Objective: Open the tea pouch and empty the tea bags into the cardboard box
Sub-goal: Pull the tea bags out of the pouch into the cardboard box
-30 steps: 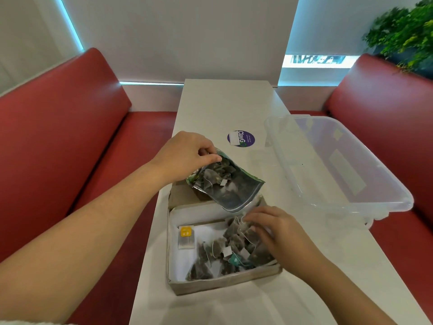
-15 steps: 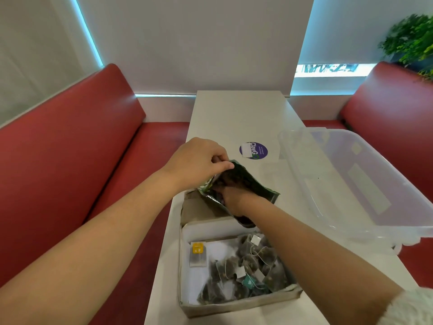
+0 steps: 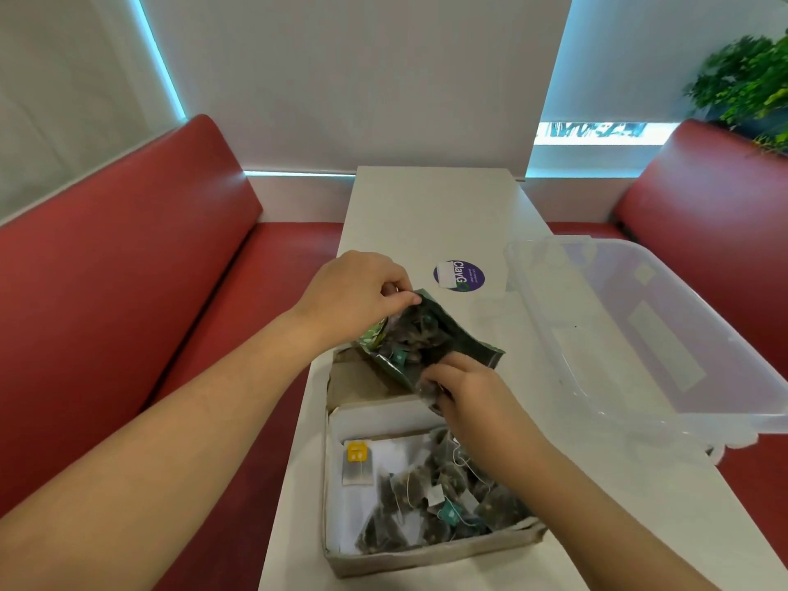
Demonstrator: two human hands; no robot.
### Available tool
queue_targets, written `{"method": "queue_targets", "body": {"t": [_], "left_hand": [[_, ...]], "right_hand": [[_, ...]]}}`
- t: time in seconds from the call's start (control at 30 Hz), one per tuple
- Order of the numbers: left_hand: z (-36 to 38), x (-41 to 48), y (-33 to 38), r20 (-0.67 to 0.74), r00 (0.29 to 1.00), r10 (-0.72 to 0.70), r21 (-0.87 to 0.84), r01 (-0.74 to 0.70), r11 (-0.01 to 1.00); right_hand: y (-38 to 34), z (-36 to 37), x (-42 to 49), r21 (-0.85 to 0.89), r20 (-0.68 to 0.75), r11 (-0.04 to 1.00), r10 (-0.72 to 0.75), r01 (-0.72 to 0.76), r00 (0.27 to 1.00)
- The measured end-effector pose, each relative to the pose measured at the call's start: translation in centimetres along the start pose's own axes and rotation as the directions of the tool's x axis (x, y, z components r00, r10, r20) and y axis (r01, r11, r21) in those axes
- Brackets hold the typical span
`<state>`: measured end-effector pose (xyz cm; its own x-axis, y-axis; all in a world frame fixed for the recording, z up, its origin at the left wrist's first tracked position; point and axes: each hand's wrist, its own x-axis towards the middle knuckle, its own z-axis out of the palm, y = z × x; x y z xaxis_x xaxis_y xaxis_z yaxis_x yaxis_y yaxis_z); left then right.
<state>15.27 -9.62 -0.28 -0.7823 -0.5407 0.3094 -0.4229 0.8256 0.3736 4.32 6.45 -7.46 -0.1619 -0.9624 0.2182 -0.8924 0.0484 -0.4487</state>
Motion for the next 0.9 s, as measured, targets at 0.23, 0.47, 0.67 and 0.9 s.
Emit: {"method": "queue_targets", "body": {"t": [0.23, 0.47, 0.67, 0.9], "left_hand": [[0.3, -0.1, 0.3, 0.022, 1.000, 0.000, 0.003, 0.000, 1.000], [-0.5, -0.5, 0.4, 0.032, 0.999, -0.014, 0.016, 0.013, 1.000], [-0.7, -0.3, 0.8, 0.064, 0.998, -0.003, 0.017, 0.002, 1.000], [-1.0, -0.4, 0.5, 0.020, 0.997, 0.075, 0.030, -0.075, 0.997]], "right_hand": [[-0.7, 0.6, -6.0, 0.034, 0.019, 0.992, -0.123, 0.122, 0.992], [-0.4, -0.5, -4.5, 0.014, -0.132, 0.995, -0.099, 0.102, 0.986], [0.3, 1.3, 4.4, 0.008, 0.039, 0.999, 0.039, -0.039, 0.998], [3.0, 6.1, 11.9, -0.327, 0.438, 0.942, 0.222, -0.075, 0.871]]}}
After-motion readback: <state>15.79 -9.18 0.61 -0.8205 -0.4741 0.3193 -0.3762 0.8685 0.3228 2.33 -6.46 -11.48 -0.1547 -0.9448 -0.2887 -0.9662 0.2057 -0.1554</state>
